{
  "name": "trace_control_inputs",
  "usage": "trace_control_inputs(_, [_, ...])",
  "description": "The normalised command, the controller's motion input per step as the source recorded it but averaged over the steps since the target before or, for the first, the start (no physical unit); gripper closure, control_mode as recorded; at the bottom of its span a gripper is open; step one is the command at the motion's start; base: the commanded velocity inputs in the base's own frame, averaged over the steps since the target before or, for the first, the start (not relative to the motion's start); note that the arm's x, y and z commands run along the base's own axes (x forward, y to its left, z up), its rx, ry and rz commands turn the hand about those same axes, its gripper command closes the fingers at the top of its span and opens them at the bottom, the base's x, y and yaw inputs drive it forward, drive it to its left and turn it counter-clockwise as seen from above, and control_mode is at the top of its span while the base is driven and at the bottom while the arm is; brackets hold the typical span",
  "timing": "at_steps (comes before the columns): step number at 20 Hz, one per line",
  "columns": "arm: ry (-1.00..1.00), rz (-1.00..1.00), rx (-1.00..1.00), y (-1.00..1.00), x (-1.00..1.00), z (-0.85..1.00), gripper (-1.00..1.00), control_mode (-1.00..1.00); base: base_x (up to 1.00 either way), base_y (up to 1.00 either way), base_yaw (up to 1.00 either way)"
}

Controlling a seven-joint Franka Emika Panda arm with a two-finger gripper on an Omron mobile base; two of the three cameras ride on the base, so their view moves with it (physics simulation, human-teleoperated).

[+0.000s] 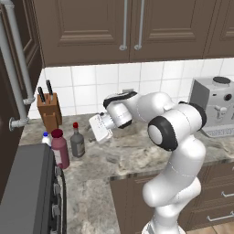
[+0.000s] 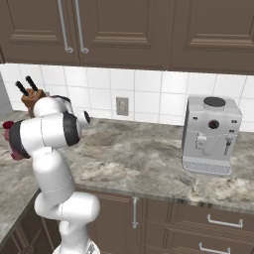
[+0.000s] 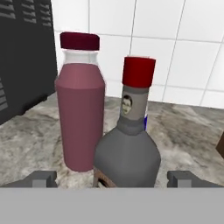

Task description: Place the drinks on the dining counter in a tight cluster.

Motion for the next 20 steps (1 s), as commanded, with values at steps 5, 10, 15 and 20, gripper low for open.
trace_control_inputs(5, [0.00, 0.02, 0.00, 0.00, 0.01, -0.19, -1.00, -1.00, 0.00, 0.00, 0.00])
trace_control_inputs(10, [0.00, 0.05, 0.00, 0.11, 0.09, -0.13, -1.00, -1.00, 0.00, 0.00, 0.00])
trace_control_inputs(15, [0.00, 0.01, 0.00, 0.07, 0.13, -0.05, -1.00, -1.00, 0.00, 0.00, 0.00])
trace_control_inputs(20, [0.01, 0.00, 0.00, 0.16, 0.09, -0.07, -1.00, -1.00, 0.00, 0.00, 0.00])
